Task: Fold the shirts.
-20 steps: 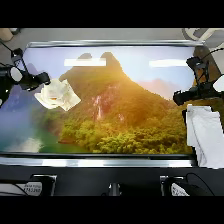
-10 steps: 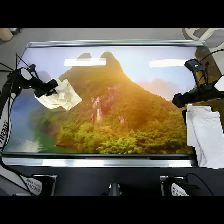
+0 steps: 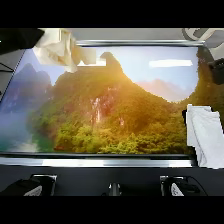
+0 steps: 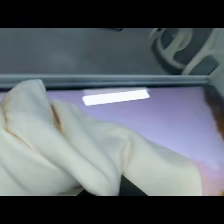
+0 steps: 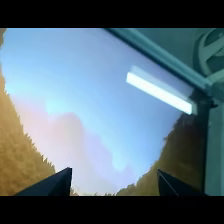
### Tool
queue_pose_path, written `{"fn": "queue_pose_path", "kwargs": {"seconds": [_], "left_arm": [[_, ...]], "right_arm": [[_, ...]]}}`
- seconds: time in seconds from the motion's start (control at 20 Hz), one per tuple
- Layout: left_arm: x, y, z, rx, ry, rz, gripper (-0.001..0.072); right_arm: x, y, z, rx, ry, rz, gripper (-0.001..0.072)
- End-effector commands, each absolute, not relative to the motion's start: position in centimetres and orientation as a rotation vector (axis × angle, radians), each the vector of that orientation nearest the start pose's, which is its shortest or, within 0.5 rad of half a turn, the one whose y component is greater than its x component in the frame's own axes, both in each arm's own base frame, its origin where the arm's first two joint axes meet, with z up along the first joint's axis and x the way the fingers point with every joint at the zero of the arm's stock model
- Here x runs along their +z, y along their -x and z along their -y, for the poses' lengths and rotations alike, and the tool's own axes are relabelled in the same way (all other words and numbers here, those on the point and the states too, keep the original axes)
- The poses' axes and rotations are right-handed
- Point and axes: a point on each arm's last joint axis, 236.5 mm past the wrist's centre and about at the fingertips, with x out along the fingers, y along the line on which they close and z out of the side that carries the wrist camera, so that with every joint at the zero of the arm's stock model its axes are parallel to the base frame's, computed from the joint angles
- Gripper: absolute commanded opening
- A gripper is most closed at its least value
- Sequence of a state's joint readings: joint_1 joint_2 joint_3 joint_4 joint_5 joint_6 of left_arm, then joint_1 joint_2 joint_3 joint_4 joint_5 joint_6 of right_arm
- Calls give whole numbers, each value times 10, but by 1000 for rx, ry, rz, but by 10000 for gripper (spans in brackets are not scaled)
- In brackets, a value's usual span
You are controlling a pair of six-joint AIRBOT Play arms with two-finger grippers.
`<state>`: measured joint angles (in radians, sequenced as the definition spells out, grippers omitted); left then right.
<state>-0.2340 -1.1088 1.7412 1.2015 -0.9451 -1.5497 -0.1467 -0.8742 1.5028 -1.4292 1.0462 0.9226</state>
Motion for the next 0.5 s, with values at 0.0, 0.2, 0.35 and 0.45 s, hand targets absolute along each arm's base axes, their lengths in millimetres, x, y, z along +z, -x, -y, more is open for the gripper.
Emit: {"fn": "queue_pose_path", "kwargs": {"seconds": [0.0, 0.2, 0.35, 0.45], "left_arm": [[425, -334, 208, -632, 226, -233, 25], [301, -332, 291, -735, 256, -550, 25], [161, -308, 355, -762, 294, -841, 25], [74, -282, 383, -755, 305, -1011, 24]], "right_arm": [[384, -319, 19, 54, 542, -281, 539], [338, -298, 23, 97, 548, -494, 539], [278, -313, 33, 129, 492, -730, 539], [227, -334, 35, 185, 458, -884, 540]]}}
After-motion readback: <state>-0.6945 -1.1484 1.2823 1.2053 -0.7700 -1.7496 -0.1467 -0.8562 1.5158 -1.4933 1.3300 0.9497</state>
